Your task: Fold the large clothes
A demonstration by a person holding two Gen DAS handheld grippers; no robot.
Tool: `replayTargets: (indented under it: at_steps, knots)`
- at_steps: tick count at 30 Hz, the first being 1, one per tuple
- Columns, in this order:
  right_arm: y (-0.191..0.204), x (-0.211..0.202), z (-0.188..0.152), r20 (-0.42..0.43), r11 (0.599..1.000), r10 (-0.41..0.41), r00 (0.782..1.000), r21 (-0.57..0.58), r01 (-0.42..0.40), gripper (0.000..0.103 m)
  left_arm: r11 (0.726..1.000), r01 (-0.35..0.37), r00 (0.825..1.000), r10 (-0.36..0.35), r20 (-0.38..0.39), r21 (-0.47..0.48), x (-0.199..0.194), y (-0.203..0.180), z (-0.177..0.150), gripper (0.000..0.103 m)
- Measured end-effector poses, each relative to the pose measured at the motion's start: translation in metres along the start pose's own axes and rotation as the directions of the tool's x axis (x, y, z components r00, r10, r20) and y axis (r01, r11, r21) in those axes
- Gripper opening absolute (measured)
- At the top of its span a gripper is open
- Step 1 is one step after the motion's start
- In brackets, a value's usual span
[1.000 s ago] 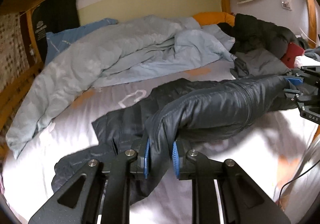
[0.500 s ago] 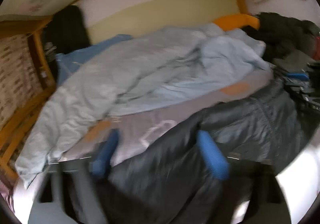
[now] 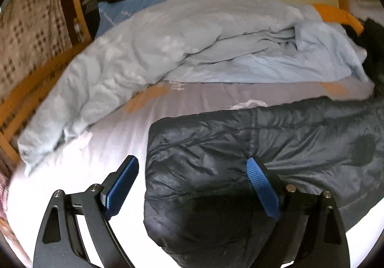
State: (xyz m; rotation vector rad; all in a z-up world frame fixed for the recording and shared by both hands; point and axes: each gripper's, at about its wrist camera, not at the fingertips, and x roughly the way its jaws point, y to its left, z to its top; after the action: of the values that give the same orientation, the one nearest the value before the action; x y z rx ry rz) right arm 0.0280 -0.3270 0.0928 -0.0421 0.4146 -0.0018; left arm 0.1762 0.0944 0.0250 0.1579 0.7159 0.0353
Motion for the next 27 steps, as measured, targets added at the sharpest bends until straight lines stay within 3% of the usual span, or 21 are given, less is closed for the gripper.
replayTargets:
  at_steps: [2,3,4,5,8,11,14,16,20,24,27]
  knots:
    - [-0.004,-0.012,-0.001,-0.019,0.994,0.107,0.994,0.041,-0.106,0.067,0.999,0.029,1.0,-0.029,0.004,-0.031,-0.003,0.005,-0.001,0.088]
    - [-0.002,-0.011,-0.002,-0.049,0.989,0.144,0.988,0.037,-0.142,0.05,0.998,0.051,0.999,-0.05,0.018,-0.041,-0.009,0.006,-0.001,0.085]
    - [0.0,-0.009,-0.005,-0.076,0.988,0.155,0.985,0.029,-0.153,0.036,0.996,0.08,0.996,-0.079,0.034,-0.043,-0.015,0.005,0.0,0.075]
    - [0.004,-0.003,-0.011,-0.111,0.988,0.155,0.982,0.013,-0.154,0.03,0.993,0.113,0.992,-0.112,0.05,-0.035,-0.023,0.003,0.001,0.065]
    - [0.01,0.021,-0.028,-0.192,0.993,0.109,0.975,-0.032,-0.117,0.028,0.984,0.177,0.981,-0.176,0.083,-0.003,-0.044,-0.003,0.003,0.044]
    - [0.008,0.046,-0.037,-0.188,0.996,0.076,0.979,-0.023,-0.082,0.028,0.981,0.196,0.976,-0.195,0.093,-0.001,-0.047,-0.007,0.005,0.044]
    - [0.009,0.065,-0.039,-0.087,0.999,-0.034,0.996,-0.039,0.031,0.028,0.986,0.166,0.983,-0.164,0.077,-0.011,-0.024,-0.012,0.011,0.044]
    - [0.017,0.075,-0.037,-0.059,0.995,-0.075,0.995,-0.069,0.071,0.028,0.99,0.133,0.989,-0.13,0.069,-0.041,-0.004,-0.009,0.013,0.044]
    - [0.017,0.11,-0.036,-0.093,0.995,-0.077,0.993,-0.065,0.071,0.028,0.984,0.145,0.989,-0.14,0.054,-0.1,0.023,0.0,0.004,0.044]
    - [0.001,0.143,-0.042,-0.162,0.999,-0.032,0.986,0.015,0.035,0.028,0.995,0.092,0.987,-0.086,0.134,-0.037,0.037,-0.008,-0.012,0.052]
    - [-0.007,0.165,-0.043,-0.21,0.997,0.012,0.978,0.08,0.005,0.028,0.995,0.089,0.992,-0.085,0.096,-0.041,0.056,-0.008,-0.016,0.054]
